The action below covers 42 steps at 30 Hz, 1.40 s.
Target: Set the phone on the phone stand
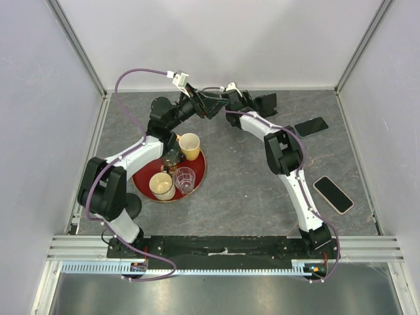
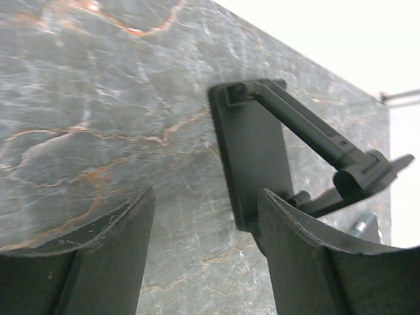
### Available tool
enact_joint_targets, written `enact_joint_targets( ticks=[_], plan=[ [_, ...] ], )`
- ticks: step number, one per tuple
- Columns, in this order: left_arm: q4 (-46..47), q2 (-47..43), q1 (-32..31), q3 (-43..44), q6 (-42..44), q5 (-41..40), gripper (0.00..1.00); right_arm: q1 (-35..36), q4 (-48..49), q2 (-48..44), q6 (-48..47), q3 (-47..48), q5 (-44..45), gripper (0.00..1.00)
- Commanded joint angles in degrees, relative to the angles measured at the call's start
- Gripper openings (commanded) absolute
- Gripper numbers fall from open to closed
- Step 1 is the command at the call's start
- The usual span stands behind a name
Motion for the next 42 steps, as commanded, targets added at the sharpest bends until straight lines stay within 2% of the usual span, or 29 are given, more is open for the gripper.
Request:
enact_joint_targets(
  ticks=[1,4,6,8,9,10,12,13,16,19,22,27,33,39,42],
  plan=[
    [2.87,-0.61,0.58,-0.24,-1.41,1.43,0.79,-0.16,-1.3,-5.06,4.64,-1.97,-11.53,0.73],
    [3.05,-0.78,0.58,-0.33,-1.5,1.51,0.79,-0.33,0.79,-9.1,7.44,-5.22,-18.98,0.77],
    [3.14,-0.78,0.58,-0.42,-1.41,1.6,0.79,-1.46,5.17,-14.36,9.99,-10.83,-22.78,0.8],
    [3.22,-0.96,0.67,-0.5,-1.41,1.6,0.79,-3.75,9.48,-21.37,15.09,-19.08,-33.04,0.83],
    [3.14,-0.96,0.67,-0.59,-1.32,1.6,0.79,-7.24,14.82,-23.85,16.93,-22.25,-37.52,0.84],
    [3.14,-0.96,0.67,-0.59,-1.24,1.6,0.79,-9.54,18.09,-26.14,19.04,-29.07,-50.53,0.86],
    [3.14,-0.78,0.67,-0.42,-1.24,1.86,0.79,-15.5,29.12,-31.95,24.23,-35.96,-60.28,0.91],
    [3.14,-0.69,0.76,-0.24,-1.32,1.87,0.79,-16.93,31.2,-33.36,24.94,-40.43,-62.94,0.96],
    [3.14,0.09,0.67,0.29,-1.85,2.57,0.79,-20.45,33.68,-37.05,24.16,-44.68,-61.92,0.98],
    [3.57,0.97,0.67,0.99,-2.64,3.53,0.79,-23.0,33.41,-36.89,24.07,-44.87,-58.66,0.98],
    [4.54,2.03,0.76,1.43,-3.87,4.5,0.79,-25.29,37.53,-34.53,24.86,-43.91,-62.07,0.98],
    [6.13,4.22,0.67,2.74,-5.54,6.43,0.8,-26.0,35.96,-27.75,22.31,-37.14,-71.56,0.98],
    [6.65,5.19,0.67,3.19,-6.42,7.05,0.8,-26.0,37.8,-23.79,21.87,-35.81,-71.84,0.98],
    [6.92,4.67,0.67,3.01,-6.25,7.32,0.8,-24.33,34.48,-22.21,21.09,-33.71,-69.04,0.98],
    [6.74,4.58,0.76,2.93,-6.24,7.31,0.8,-21.53,31.06,-22.38,17.85,-32.92,-60.44,0.96]
  ],
)
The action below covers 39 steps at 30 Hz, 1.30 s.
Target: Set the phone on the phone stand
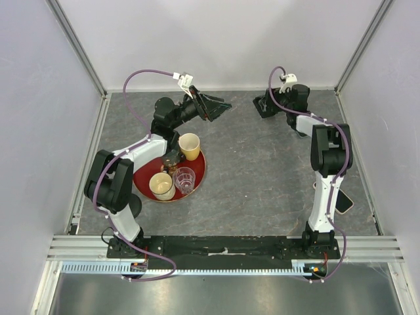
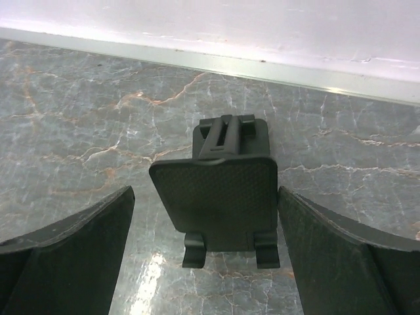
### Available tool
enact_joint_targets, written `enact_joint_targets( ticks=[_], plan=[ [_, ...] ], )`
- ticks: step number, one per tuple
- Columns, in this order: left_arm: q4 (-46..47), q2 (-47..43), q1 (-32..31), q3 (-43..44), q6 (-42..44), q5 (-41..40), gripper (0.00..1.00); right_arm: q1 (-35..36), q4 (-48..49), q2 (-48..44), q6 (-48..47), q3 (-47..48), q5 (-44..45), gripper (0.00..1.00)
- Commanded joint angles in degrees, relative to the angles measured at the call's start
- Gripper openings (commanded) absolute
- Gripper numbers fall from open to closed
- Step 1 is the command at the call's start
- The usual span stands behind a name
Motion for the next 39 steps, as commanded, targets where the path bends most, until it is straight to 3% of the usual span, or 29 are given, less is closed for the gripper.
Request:
enact_joint_targets(
  ticks=[1,8,12,17,18,22,26,28,29,30,32,33,39],
  plan=[
    [2.89,-0.56,0.3,1.83,-1.41,1.33,0.8,4.3,-2.4,-0.11,-4.29,3.74,8.6,0.93],
    [2.98,-1.08,0.39,1.48,-1.24,1.33,0.79,7.55,-4.6,1.03,-7.81,5.59,17.3,0.7],
    [2.98,-1.0,0.48,1.48,-1.24,1.15,0.79,8.08,-3.55,0.94,-4.91,4.8,23.36,0.44],
    [3.42,-0.91,0.39,1.31,-1.59,1.33,0.79,8.17,-3.29,1.21,3.43,5.24,31.54,0.36],
    [3.6,-0.91,0.39,1.3,-1.68,1.33,0.79,8.17,-3.28,1.3,4.57,5.15,32.86,0.3],
    [4.21,-0.73,0.39,1.3,-2.2,1.5,0.79,7.65,-4.16,2.79,6.07,6.9,34.46,0.3],
    [4.56,-0.47,0.48,1.39,-2.64,1.5,0.79,6.24,-4.07,3.23,8.54,6.73,33.49,0.32],
    [4.83,-0.29,0.48,1.39,-2.82,1.59,0.79,5.89,-3.02,2.7,9.42,5.24,32.62,0.4],
    [4.91,-0.29,0.39,1.48,-2.99,1.68,0.79,5.54,-2.23,2.44,9.33,4.8,32.26,0.46],
    [4.92,-0.21,0.48,1.48,-3.0,1.68,0.79,5.45,-2.14,2.26,8.98,4.36,32.0,0.62],
    [4.92,-0.21,0.48,1.48,-3.0,1.76,0.79,5.1,-2.57,2.09,8.54,4.27,31.65,0.79],
    [4.92,-0.12,0.39,1.48,-3.0,1.76,0.79,5.01,-2.67,1.83,8.45,4.18,30.69,0.95],
    [4.83,-0.38,0.48,1.39,-2.82,1.85,0.79,4.74,-3.81,-0.8,8.01,3.57,29.62,0.98]
  ],
)
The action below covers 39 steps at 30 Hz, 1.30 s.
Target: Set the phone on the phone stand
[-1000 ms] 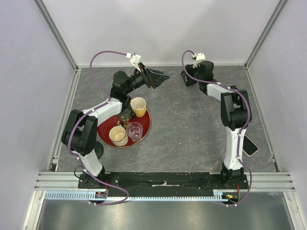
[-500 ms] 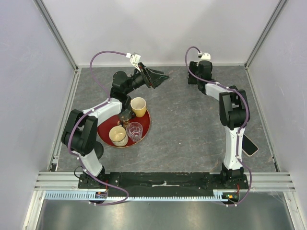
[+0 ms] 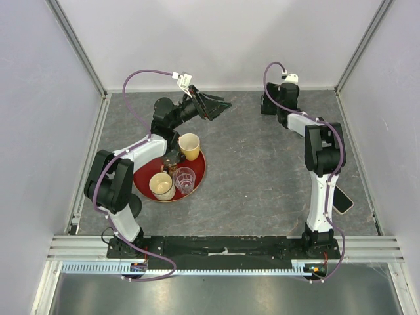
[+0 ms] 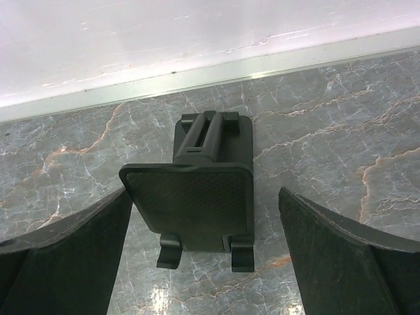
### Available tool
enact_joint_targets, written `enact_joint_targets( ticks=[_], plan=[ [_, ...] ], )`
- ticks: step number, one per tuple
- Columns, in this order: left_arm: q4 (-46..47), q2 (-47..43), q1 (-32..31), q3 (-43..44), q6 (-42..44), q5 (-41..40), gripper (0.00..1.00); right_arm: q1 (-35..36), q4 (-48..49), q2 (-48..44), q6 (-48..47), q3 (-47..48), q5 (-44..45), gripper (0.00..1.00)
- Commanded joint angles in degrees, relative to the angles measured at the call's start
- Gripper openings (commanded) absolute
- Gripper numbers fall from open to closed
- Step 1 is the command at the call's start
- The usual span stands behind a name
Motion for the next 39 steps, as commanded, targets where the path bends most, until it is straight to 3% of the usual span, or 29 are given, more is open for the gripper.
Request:
enact_joint_targets(
  ticks=[1,10,14,15,19,25,30,39],
  plan=[
    [2.86,-0.56,0.43,1.31,-1.01,1.7,0.79,-0.2,0.28,-3.28,-0.62,-1.39,0.96,0.98],
    [2.6,-1.17,0.52,0.95,-0.65,1.61,0.79,-0.64,1.51,-14.35,-0.54,-8.16,3.43,0.98],
    [2.68,-1.17,0.52,0.95,-0.65,1.61,0.79,-1.95,-1.99,-16.64,4.54,-8.0,9.74,0.98],
    [2.6,-1.17,0.61,0.95,-0.65,1.61,0.79,-2.48,-3.75,-17.08,9.26,-7.55,15.85,0.98],
    [2.51,-1.26,0.61,0.86,-0.74,1.61,0.79,-6.17,-20.05,-16.65,25.85,-4.04,25.57,0.98],
    [0.49,-0.74,0.7,1.83,-1.09,1.17,0.78,-11.36,-50.12,-8.48,41.37,13.26,30.76,0.98],
    [0.58,-0.64,0.78,1.92,-1.18,1.35,0.77,-13.2,-57.02,-2.24,45.16,18.12,26.56,0.98],
    [-0.39,-1.79,1.14,1.48,-1.09,1.44,0.77,-14.7,-57.47,1.55,44.38,18.47,18.2,0.98]
  ],
)
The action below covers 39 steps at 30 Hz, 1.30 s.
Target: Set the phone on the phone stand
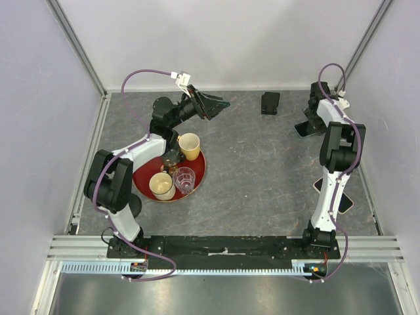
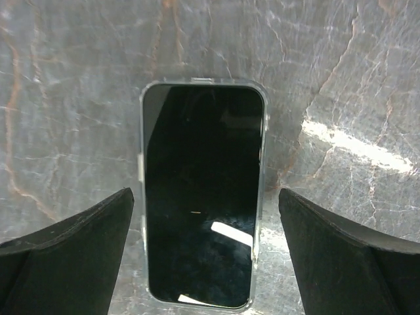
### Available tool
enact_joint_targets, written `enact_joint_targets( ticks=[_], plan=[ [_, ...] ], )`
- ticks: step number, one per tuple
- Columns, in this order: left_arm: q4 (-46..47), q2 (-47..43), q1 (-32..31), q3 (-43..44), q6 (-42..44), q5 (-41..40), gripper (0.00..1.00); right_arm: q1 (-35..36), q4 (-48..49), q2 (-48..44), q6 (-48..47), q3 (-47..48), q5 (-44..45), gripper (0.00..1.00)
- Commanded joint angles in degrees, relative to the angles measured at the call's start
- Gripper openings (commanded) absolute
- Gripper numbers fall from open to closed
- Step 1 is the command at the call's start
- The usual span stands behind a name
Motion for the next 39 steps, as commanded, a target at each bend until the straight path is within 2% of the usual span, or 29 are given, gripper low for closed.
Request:
enact_joint_targets(
  ticks=[1,10,15,18,20,29,39],
  plan=[
    [0.39,-1.87,0.41,1.48,-1.07,1.44,0.77,-0.67,-2.02,-0.72,1.23,1.83,-3.18,0.98],
    [0.57,-1.61,0.33,1.57,-1.6,1.61,0.77,-0.93,-2.63,0.95,-0.16,5.26,-9.31,0.98],
    [0.84,-1.52,0.41,1.57,-1.86,1.52,0.77,-1.19,-3.42,0.85,3.61,4.73,-10.11,0.98],
    [0.92,-1.52,0.41,1.48,-1.86,1.52,0.77,-1.54,-8.14,3.13,2.99,8.67,-12.05,0.98],
    [1.01,-1.35,0.41,1.48,-1.86,1.52,0.77,-1.46,-10.35,4.28,2.64,11.67,-11.44,0.98],
    [2.06,-0.38,0.41,1.83,-3.26,1.79,0.76,-1.02,-13.44,1.64,2.46,10.27,-5.2,0.98],
    [2.77,0.41,0.41,2.18,-4.15,2.14,0.75,-0.32,-16.52,10.08,1.85,15.89,-6.78,0.98]
  ],
)
